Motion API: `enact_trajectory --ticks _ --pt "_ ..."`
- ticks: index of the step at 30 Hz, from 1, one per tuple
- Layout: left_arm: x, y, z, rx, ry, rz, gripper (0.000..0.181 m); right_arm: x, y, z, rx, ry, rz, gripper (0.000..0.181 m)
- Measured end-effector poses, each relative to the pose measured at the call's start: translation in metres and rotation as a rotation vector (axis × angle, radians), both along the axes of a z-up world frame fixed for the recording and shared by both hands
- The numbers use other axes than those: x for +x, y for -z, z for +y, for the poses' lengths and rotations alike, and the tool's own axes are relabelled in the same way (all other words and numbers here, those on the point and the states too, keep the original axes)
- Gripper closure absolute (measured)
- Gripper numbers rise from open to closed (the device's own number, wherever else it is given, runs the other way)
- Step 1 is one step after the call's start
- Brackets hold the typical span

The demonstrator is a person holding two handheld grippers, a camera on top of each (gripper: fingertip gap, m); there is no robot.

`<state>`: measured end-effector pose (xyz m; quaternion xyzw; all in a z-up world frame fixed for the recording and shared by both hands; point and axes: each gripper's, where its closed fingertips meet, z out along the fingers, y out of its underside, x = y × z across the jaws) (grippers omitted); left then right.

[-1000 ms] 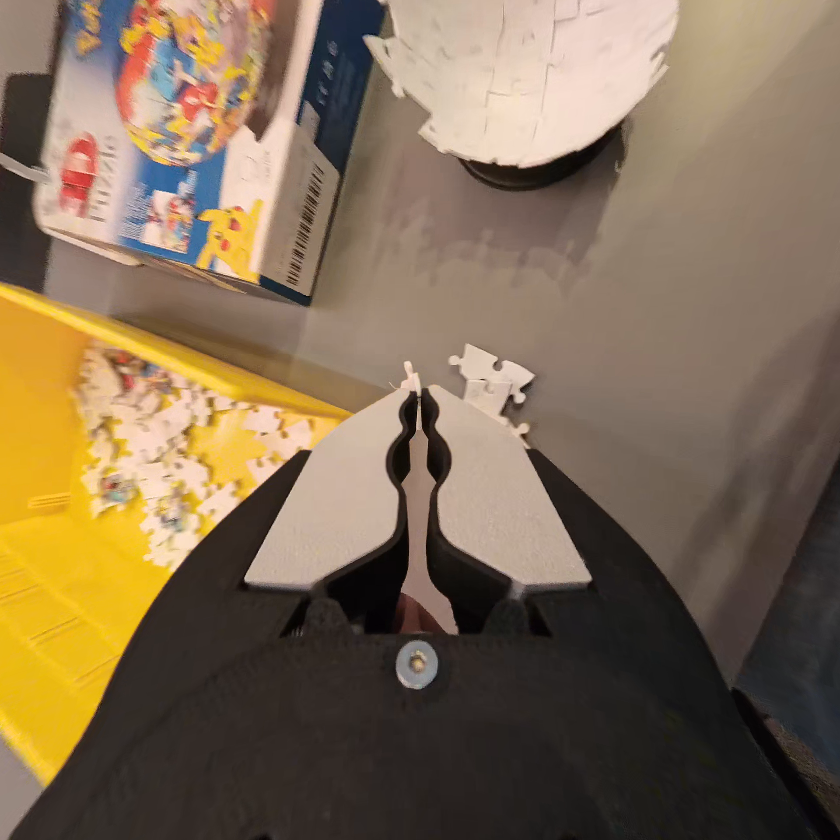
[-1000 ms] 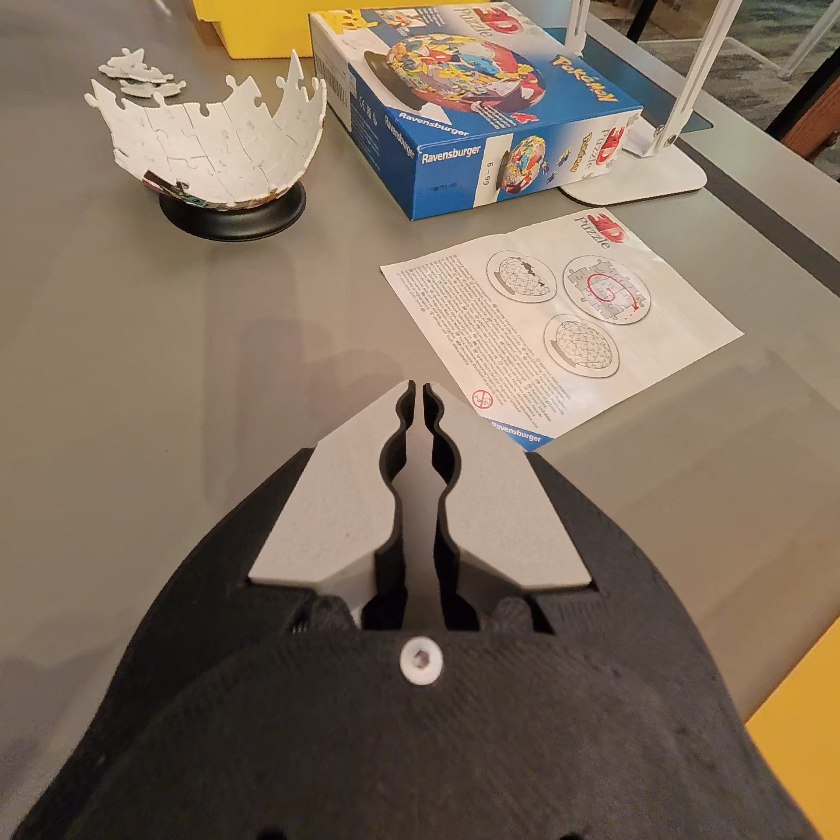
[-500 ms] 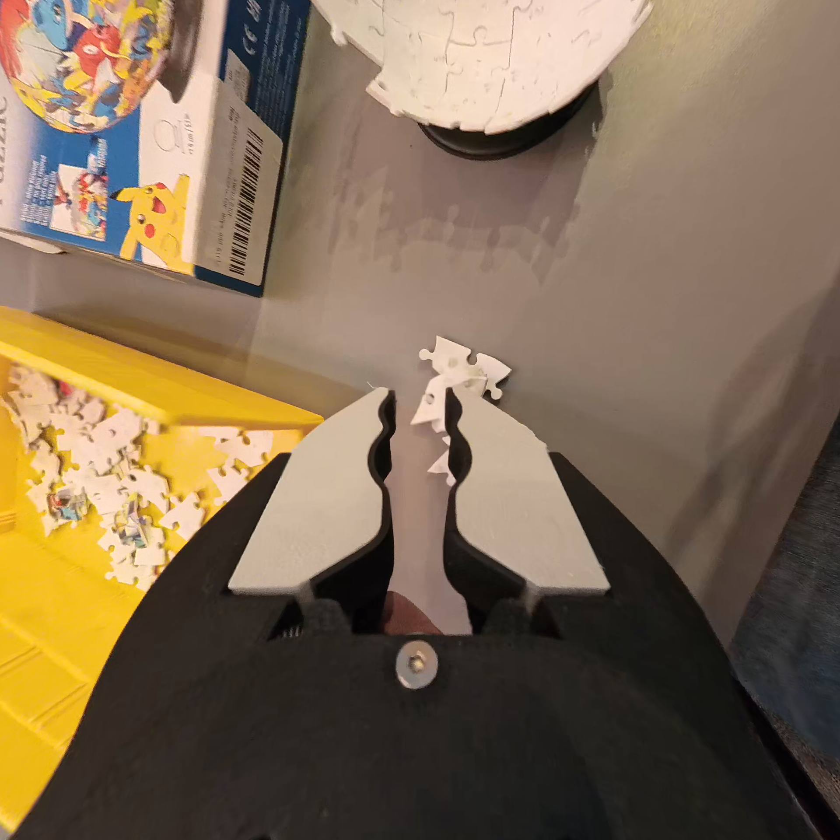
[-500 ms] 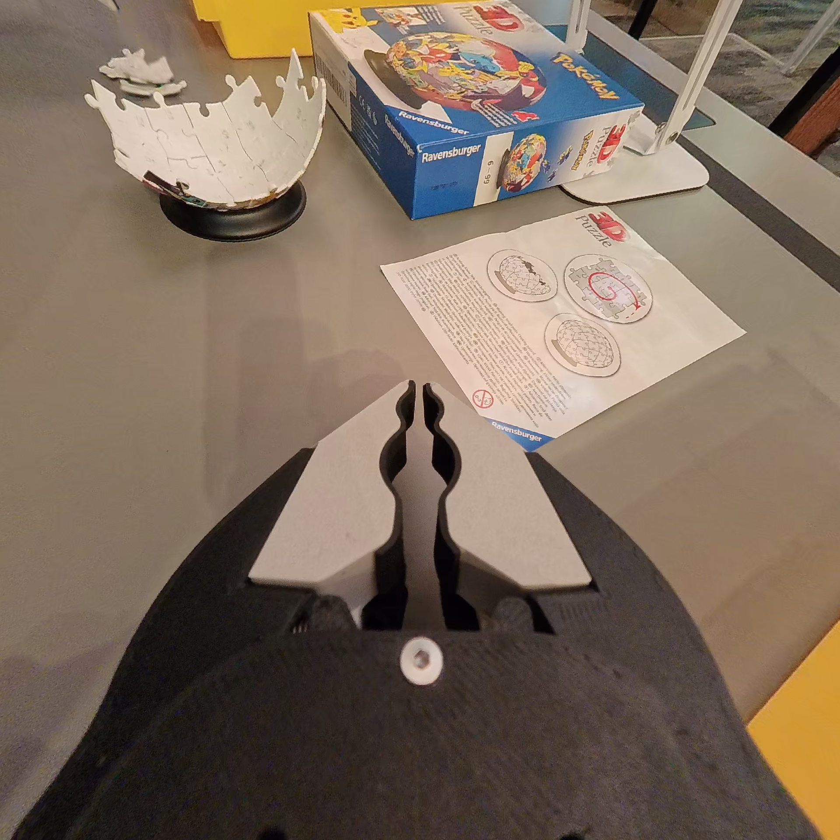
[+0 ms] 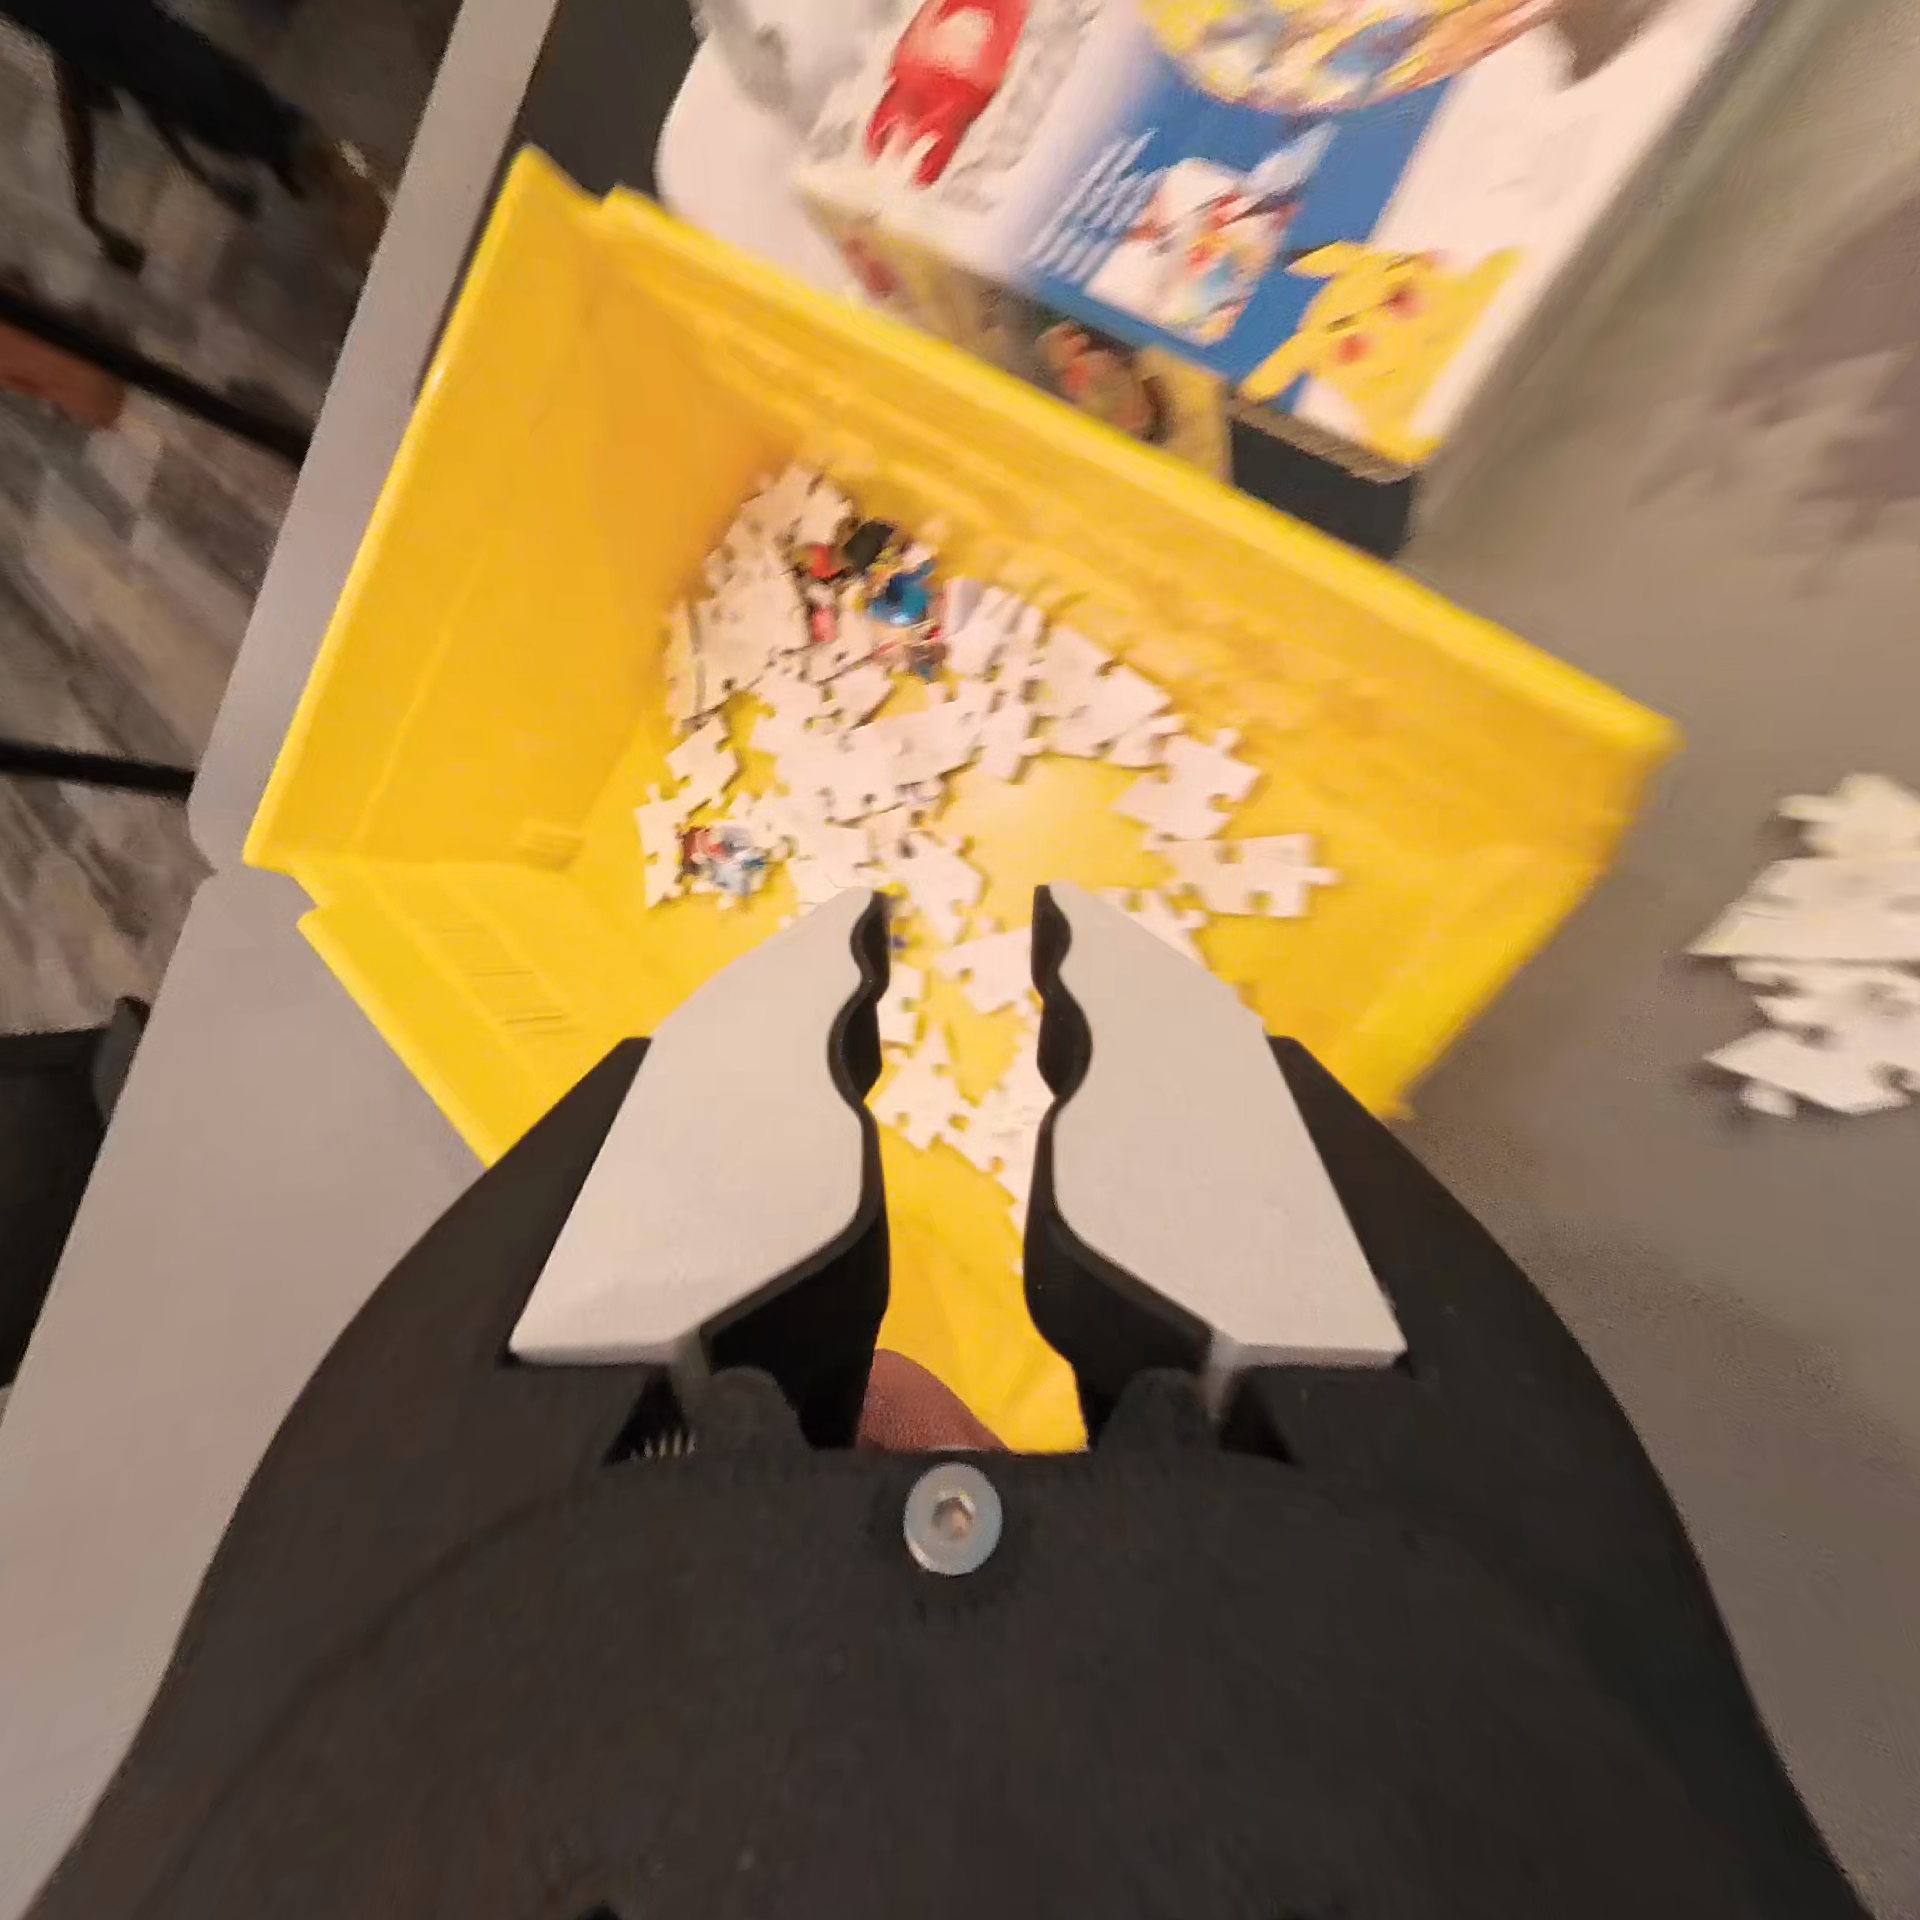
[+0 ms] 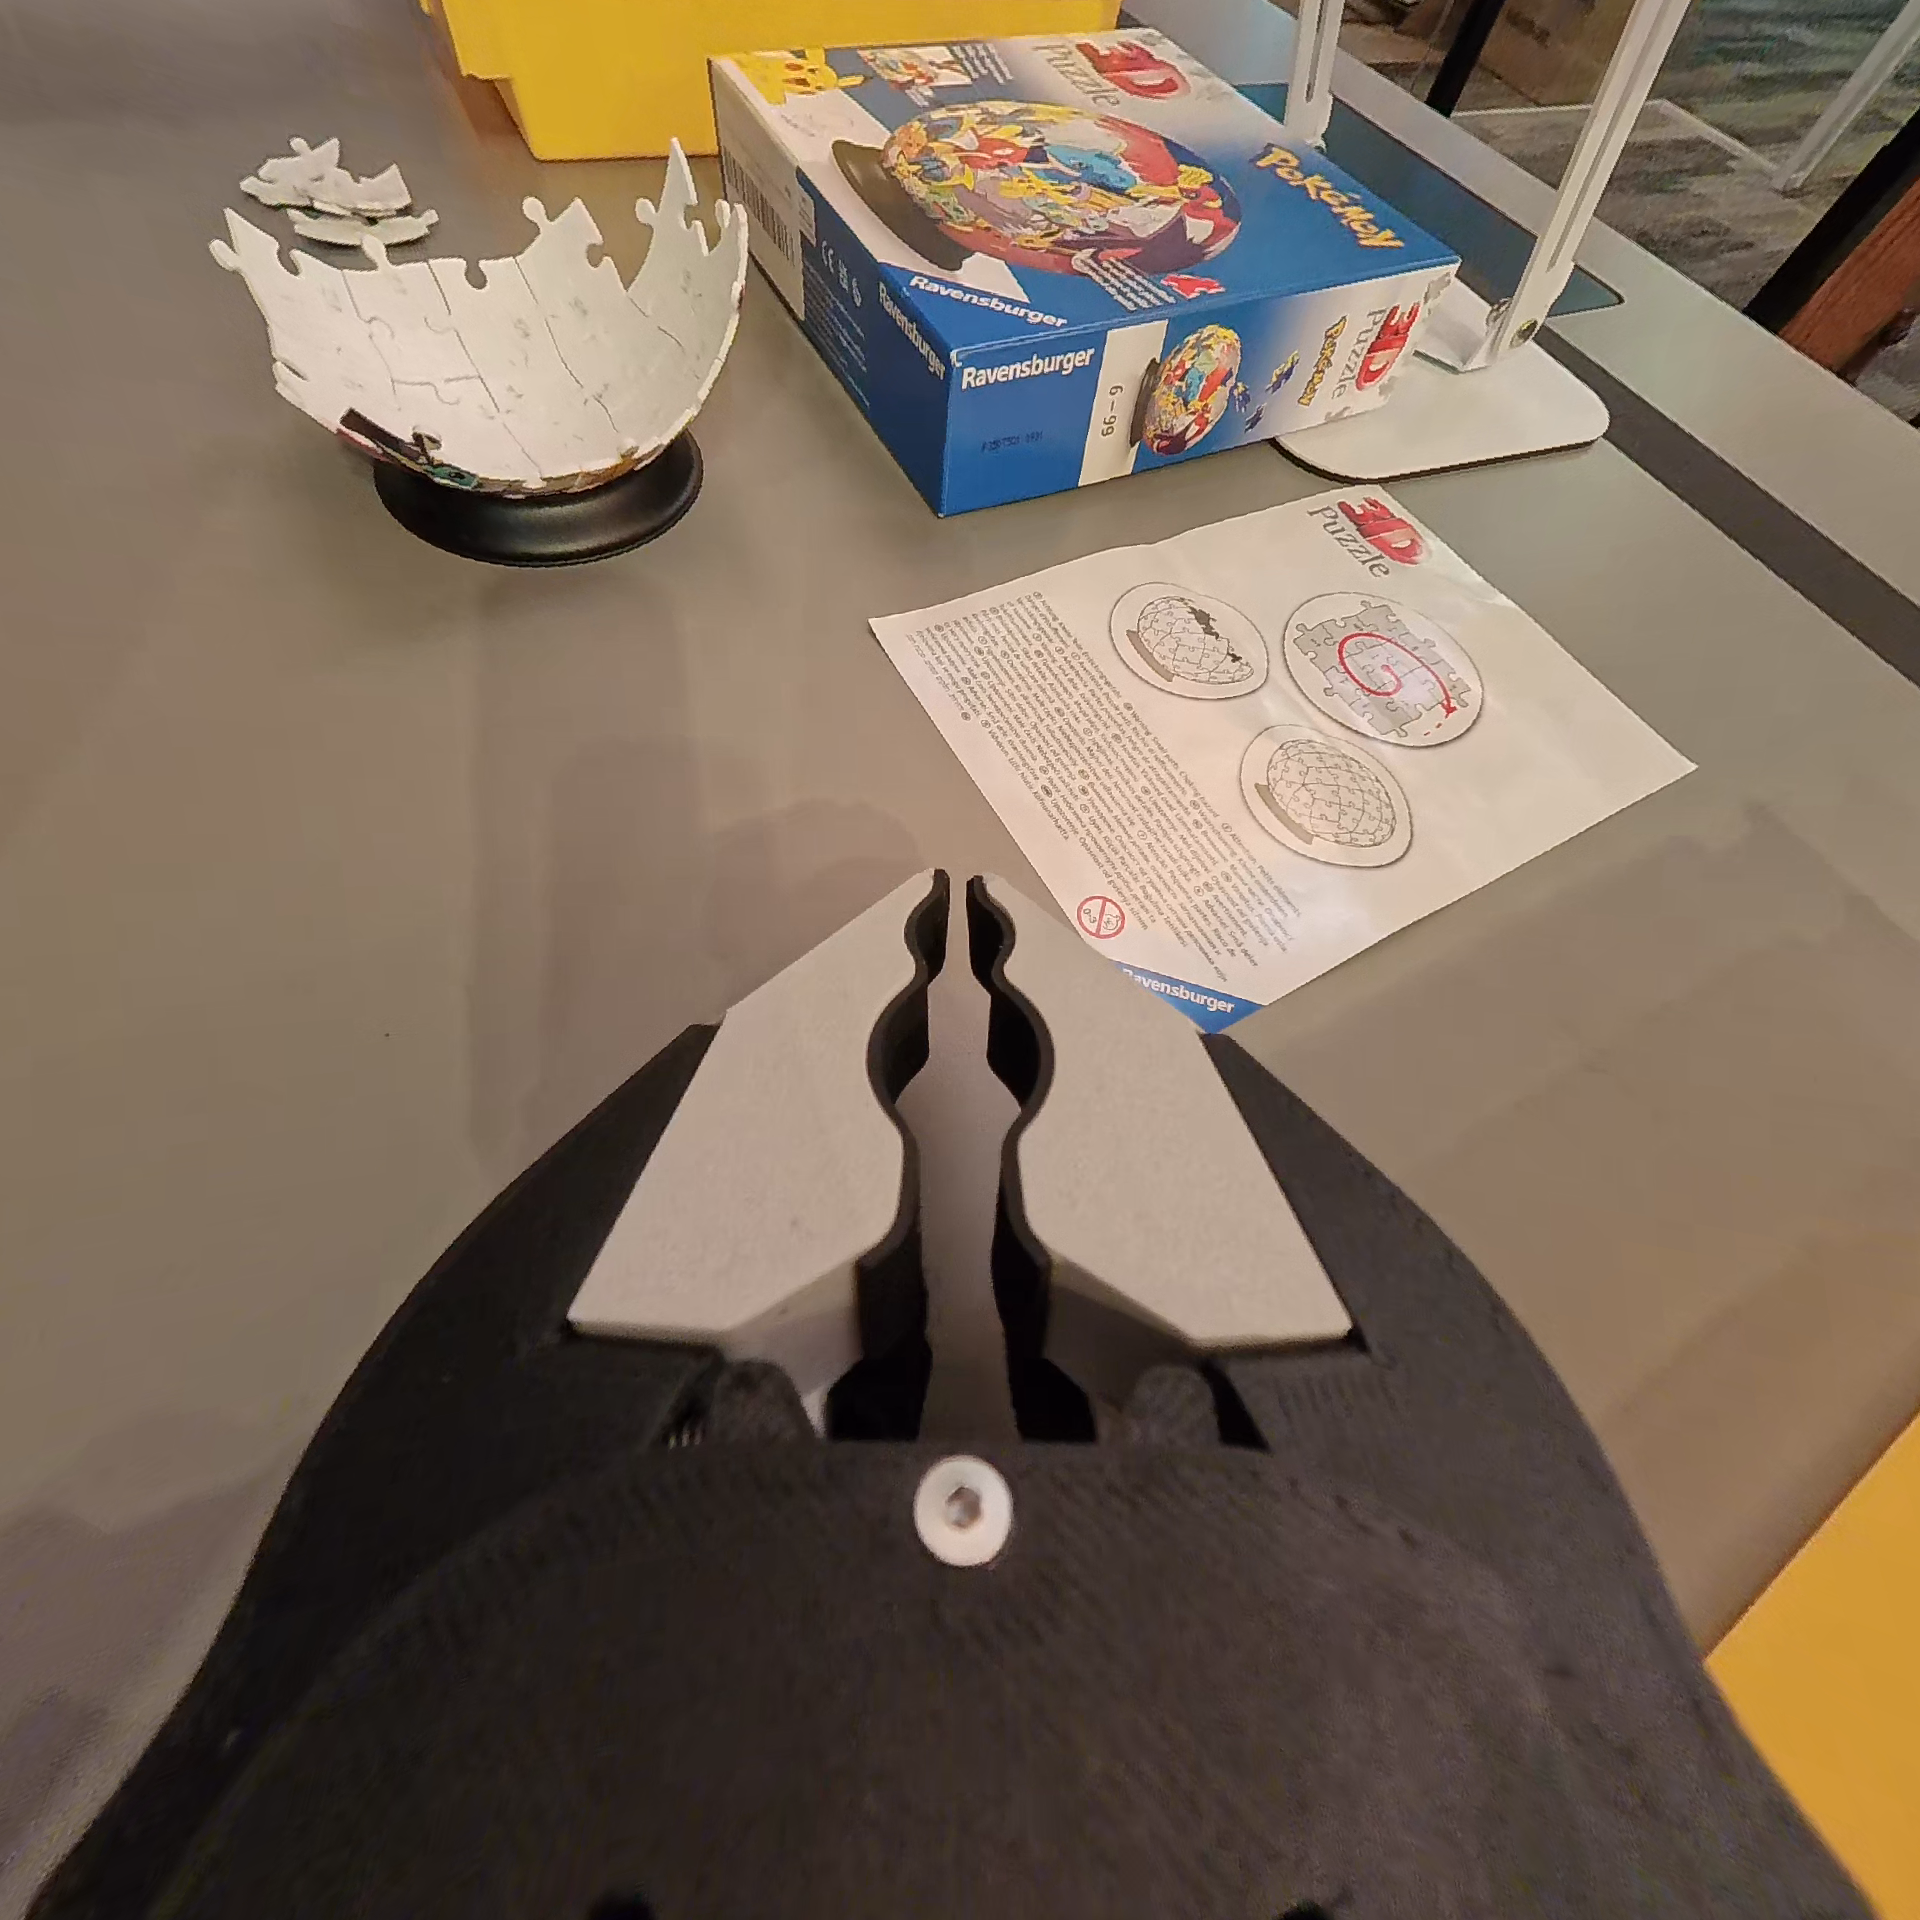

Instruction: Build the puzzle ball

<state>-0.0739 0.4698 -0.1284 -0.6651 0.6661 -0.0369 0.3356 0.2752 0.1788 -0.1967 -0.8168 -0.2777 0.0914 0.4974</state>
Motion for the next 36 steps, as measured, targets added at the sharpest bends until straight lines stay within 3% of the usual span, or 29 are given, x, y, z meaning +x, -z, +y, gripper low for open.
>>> enact_trajectory --ticks 7,15,25,36 --pt "-0.009 0.066 0.063 0.013 -0.096 0.249 0.15 0.0 -0.001 0.0 0.006 0.0 0.007 0.179" --pt "-0.017 0.099 0.079 0.026 -0.118 0.414 0.151 0.001 -0.002 0.0 0.013 0.001 0.01 0.179" --pt "-0.015 0.099 0.085 -0.007 -0.16 0.401 0.172 0.004 -0.003 -0.001 0.018 0.007 0.007 0.179" --pt "-0.007 0.056 0.07 -0.036 -0.17 0.257 0.179 0.004 -0.002 -0.001 0.016 0.007 0.008 0.179"
